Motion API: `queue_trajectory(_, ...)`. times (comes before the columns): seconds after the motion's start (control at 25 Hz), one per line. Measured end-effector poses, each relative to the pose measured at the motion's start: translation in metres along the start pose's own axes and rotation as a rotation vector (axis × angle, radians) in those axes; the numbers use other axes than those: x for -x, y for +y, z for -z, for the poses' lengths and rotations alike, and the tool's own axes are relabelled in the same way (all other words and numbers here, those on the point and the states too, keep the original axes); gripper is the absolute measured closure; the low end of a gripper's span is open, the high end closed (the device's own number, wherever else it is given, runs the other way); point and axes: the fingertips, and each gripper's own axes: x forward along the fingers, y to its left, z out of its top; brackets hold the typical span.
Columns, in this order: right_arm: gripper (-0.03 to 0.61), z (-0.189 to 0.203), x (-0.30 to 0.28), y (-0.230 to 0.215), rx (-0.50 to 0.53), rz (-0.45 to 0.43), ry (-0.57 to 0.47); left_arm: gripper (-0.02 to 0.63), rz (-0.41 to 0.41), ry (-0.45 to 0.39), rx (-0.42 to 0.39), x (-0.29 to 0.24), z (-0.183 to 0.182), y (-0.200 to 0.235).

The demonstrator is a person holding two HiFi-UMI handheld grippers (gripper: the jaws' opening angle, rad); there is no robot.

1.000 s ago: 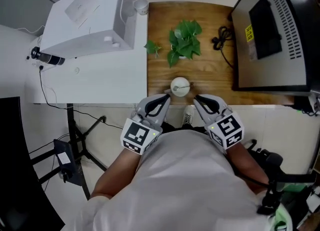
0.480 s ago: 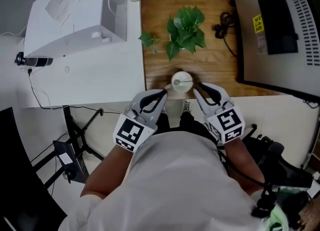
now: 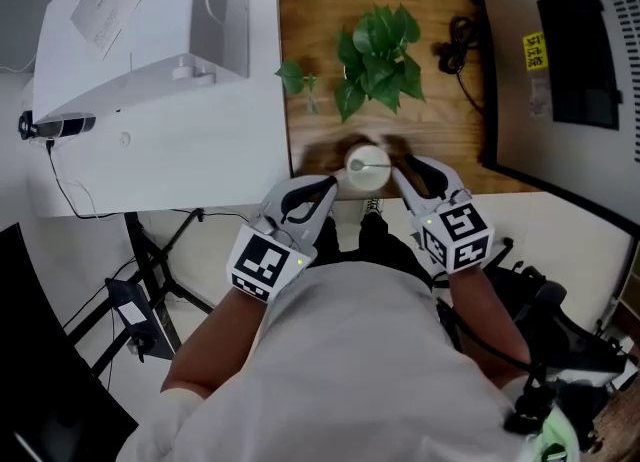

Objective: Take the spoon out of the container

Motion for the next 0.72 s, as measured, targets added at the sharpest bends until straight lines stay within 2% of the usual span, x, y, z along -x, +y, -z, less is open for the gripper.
queue_trajectory(0.2,0.485,0.012,-0.013,0.001,-0.039,-0.023,0.045,0.609,0.005,0.022,0.012,-0.003,0.009,0.002)
queue_trajectory(0.52,0.486,0.020,-0.021,0.001,-0.040,-0.014,0.075,0.609,0.003,0.020,0.024,-0.001,0.012,0.001)
queue_trajectory(0.72,0.520,0.023,-0.021,0.001,-0.041,-0.006,0.084,0.609,-0.012,0.013,0.030,0.005,0.013,0.005)
